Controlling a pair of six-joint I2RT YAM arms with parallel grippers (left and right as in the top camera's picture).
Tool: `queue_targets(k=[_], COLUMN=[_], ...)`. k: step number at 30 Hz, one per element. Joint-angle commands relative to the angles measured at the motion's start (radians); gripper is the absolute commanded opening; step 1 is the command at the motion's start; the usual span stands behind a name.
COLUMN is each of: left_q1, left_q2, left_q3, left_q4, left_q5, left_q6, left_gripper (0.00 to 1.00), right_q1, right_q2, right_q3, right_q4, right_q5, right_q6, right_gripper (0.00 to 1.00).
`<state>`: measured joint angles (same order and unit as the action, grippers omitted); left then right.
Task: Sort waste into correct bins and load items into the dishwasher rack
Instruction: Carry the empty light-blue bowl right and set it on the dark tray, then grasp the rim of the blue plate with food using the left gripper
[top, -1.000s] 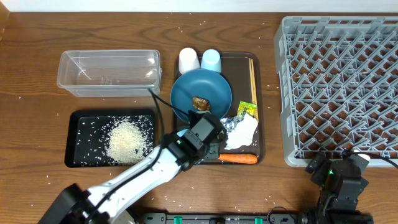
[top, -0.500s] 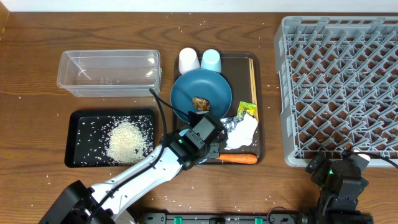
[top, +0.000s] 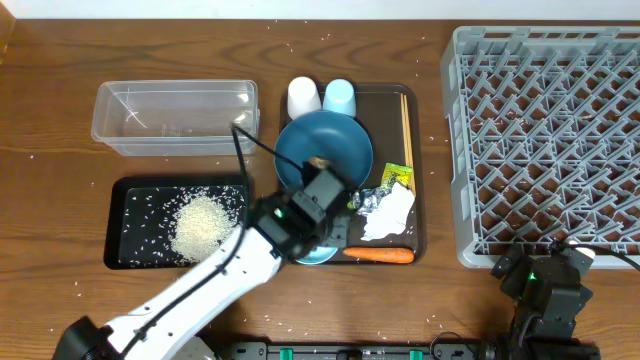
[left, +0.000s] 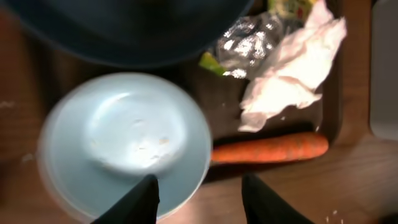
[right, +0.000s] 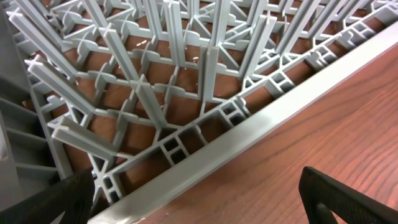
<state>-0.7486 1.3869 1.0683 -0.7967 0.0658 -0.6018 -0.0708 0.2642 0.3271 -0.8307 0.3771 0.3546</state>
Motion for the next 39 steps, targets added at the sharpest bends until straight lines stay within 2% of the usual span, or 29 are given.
queue_targets(k=[1,4,6,12,16,21,35,39], left_q1=[0.066,0.105,0.108,0.107,0.107,0.101,0.075,0.032], left_q2=[0.053,0.11,0.138,0.234,0.321,0.412,0.555,0.578], left_q3=[0.146,0.264,0.306,0.332,0.332,0.332,0.332,0.332], left_q4=[-0.108,-0.214,-0.219,-0.07,0.051,0.156,0.261,0.275], left_q5=[0.113,0.166,0.167,0.128,0.026,0.026,0.025,-0.057], left_q6=[0.142,0.216,0.26,0.291,0.29,0.291,0.291,0.291], left_gripper=[0.45,0.45,0.47,0.56,0.56,0.56,0.54,0.54], right_q1=[-0.006,-0.006,-0.006,-0.006,-0.006,-0.006,-0.006,-0.006], right_q2=[-0.001,-0.001,-0.001,-0.001,-0.001,-0.001,-0.001,-0.001], right_q3=[0.011,0.011,0.011,0.011,0.011,0.011,0.011,0.011], right_q4=[0.0,0.0,0.0,0.0,0.0,0.0,0.0,0.0], right_q5=[0.011,0.011,0.011,0.011,0.011,0.011,0.011,0.011], right_q6=[-0.011,-0.011,-0.011,-0.011,-0.011,-0.011,-0.011,-0.011], right_gripper=[0.99,0.99,0.99,0.99,0.99,0.99,0.99,0.99])
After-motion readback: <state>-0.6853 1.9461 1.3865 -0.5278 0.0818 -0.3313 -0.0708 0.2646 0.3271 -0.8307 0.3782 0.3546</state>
